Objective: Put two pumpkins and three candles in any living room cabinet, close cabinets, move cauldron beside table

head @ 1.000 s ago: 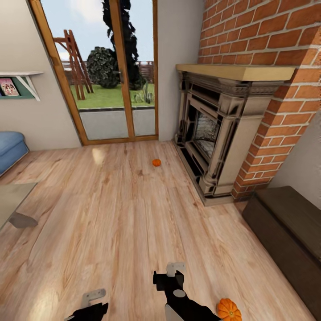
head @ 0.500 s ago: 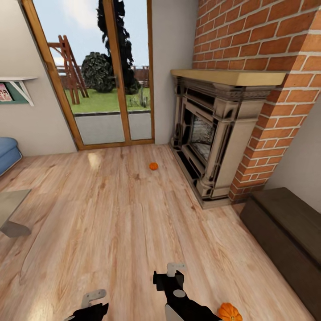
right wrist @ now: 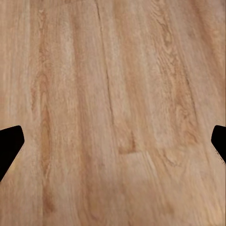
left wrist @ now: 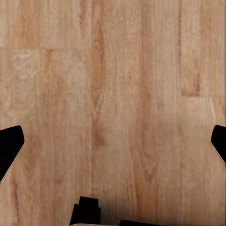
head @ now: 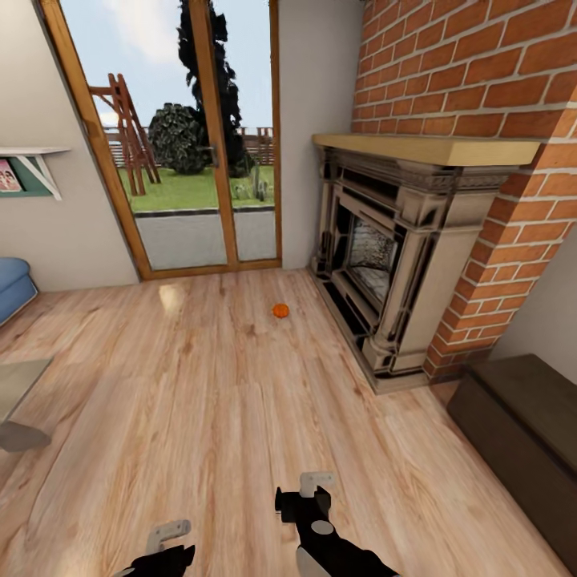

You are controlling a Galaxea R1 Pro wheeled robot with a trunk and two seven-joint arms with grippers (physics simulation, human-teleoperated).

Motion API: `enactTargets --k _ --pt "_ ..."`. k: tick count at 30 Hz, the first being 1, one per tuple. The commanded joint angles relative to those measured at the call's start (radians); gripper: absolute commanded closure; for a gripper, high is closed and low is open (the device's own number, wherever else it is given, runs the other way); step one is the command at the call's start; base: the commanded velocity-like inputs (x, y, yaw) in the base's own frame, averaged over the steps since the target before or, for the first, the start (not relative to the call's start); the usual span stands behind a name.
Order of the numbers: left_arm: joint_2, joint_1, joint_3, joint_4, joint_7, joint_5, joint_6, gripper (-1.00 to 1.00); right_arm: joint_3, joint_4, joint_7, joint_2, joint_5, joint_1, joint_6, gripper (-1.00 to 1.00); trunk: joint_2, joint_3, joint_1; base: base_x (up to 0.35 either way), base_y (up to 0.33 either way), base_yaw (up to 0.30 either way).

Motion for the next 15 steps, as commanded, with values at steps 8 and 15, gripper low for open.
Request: enactTargets --k 8,15 --pt "0.002 -0.001 -0.008 -0.003 0.009 0.007 0.002 -1.00 0.008 0.001 -0.006 0.000 -0.010 -0.002 -0.007 -1.00 -0.001 0.011 0.001 0.330 0.050 0.000" --pt "0.002 -0.001 -0.008 -0.003 0.009 0.007 0.002 -1.00 0.008 0.001 -0.006 0.000 -0.010 -0.002 -0.007 -1.00 -0.001 0.012 0.001 0.320 0.158 0.000"
